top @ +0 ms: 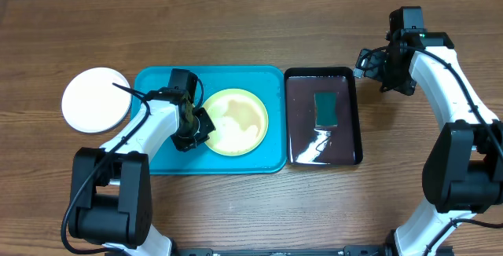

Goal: Clean dirty plates on tray and stack at the side
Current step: 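Lift the yellow plate off the teal tray with the left gripper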

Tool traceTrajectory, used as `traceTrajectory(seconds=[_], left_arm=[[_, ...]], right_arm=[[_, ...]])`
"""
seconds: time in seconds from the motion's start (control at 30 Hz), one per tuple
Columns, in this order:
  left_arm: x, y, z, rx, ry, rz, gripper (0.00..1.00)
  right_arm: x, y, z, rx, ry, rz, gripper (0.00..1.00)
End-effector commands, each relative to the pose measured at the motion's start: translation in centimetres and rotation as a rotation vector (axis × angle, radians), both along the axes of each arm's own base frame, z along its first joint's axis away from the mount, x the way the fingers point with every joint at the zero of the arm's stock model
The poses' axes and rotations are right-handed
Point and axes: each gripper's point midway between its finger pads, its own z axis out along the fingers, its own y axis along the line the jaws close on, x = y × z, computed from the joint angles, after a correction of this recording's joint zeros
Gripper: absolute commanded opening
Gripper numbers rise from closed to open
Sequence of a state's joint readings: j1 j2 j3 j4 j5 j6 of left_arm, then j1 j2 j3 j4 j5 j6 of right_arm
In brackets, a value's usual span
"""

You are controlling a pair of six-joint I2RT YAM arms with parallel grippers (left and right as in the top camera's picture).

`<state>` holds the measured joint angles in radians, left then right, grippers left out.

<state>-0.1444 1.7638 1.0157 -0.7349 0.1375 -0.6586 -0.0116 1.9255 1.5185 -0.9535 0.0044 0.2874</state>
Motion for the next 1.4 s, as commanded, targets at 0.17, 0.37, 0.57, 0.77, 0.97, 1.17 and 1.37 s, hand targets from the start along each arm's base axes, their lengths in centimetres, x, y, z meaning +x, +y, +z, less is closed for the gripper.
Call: traceTrajectory(seconds=[0.17, 0.37, 0.57, 0.77, 0.97, 1.17, 1.37], left_arm=[[-0.1, 0.5, -0.5, 0.044, -0.005, -0.018, 0.04], [1.1, 1.3, 1.9, 0.101, -0.071, -0.083, 0.04], [2.8, 2.2, 6.2, 0.151, -0.195, -0.069, 0.04], [4.6, 2.0, 10.1, 0.163, -0.324, -0.147, 0.04], [6.1, 1.1, 12.8, 0.131, -0.396, -0.152, 0.04], [6.6, -1.1, 14.4, 0.147, -0.444, -0.209, 0.04], [6.3, -4.1, 14.9, 0.225, -0.487, -0.296, 0.04]], right_arm=[[0.5, -0.2, 0.4, -0.001, -0.017, -0.008, 1.00], [0.5, -0.2, 0.4, -0.001, -0.017, -0.008, 1.00], [0.5, -0.2, 0.4, -0.001, -0.017, -0.008, 1.00], [0.5, -0.2, 0.4, -0.001, -0.017, -0.008, 1.00], [0.5, -0.2, 0.4, -0.001, -0.017, -0.008, 1.00], [0.5, -0.2, 0.4, -0.001, -0.017, -0.008, 1.00], [0.5, -0.2, 0.4, -0.001, -0.017, -0.008, 1.00]])
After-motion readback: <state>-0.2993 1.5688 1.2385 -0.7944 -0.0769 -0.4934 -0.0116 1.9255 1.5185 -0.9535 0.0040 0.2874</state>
